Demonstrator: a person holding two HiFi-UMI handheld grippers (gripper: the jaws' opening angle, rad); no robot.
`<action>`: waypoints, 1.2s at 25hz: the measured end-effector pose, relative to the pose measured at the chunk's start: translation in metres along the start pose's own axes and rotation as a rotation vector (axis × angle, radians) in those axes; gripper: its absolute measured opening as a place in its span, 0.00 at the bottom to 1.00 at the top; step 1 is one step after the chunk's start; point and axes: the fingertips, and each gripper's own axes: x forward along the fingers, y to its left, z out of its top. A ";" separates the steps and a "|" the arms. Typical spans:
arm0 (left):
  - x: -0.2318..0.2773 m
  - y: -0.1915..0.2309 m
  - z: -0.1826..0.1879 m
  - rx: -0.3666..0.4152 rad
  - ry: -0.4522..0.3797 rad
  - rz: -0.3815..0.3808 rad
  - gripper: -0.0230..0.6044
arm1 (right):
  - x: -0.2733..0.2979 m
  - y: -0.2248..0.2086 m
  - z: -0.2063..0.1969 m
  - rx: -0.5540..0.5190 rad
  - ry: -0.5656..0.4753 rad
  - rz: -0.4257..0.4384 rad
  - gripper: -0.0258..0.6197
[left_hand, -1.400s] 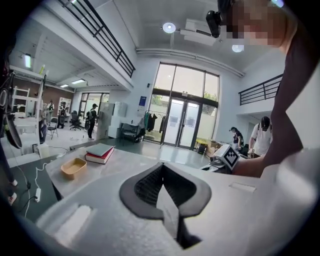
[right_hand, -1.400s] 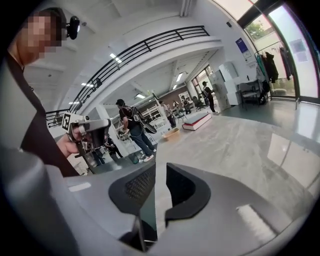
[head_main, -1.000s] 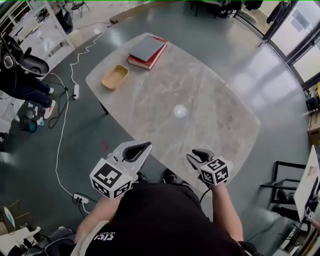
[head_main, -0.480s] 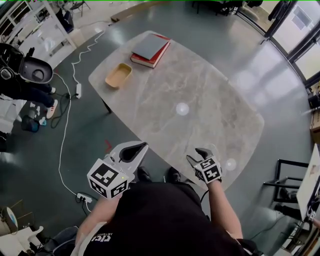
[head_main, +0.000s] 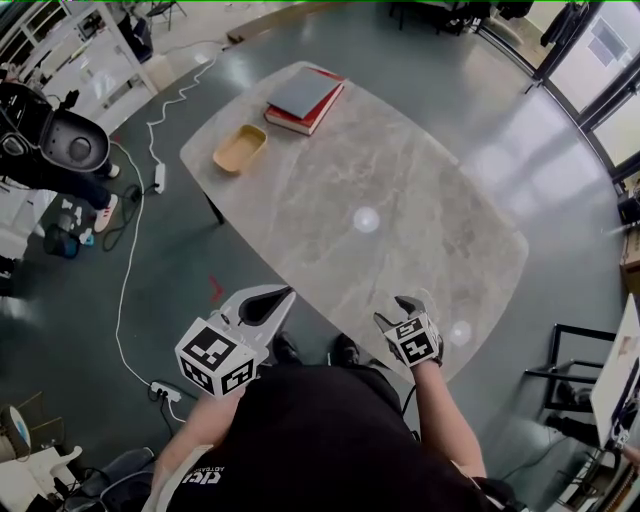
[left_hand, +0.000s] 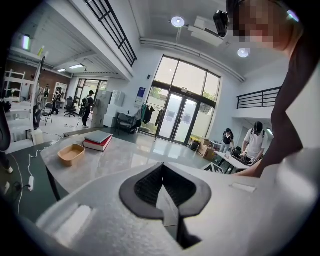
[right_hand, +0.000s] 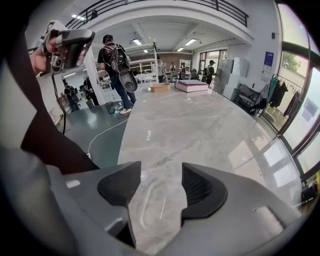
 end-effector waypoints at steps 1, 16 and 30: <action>-0.001 0.000 -0.001 -0.004 0.000 0.003 0.04 | 0.003 0.003 -0.002 -0.001 0.007 0.009 0.43; -0.022 0.014 -0.011 -0.054 -0.001 0.087 0.04 | 0.043 0.006 -0.010 -0.078 0.073 0.049 0.47; -0.027 0.020 -0.022 -0.098 0.002 0.121 0.04 | 0.068 -0.011 -0.029 -0.085 0.152 0.047 0.50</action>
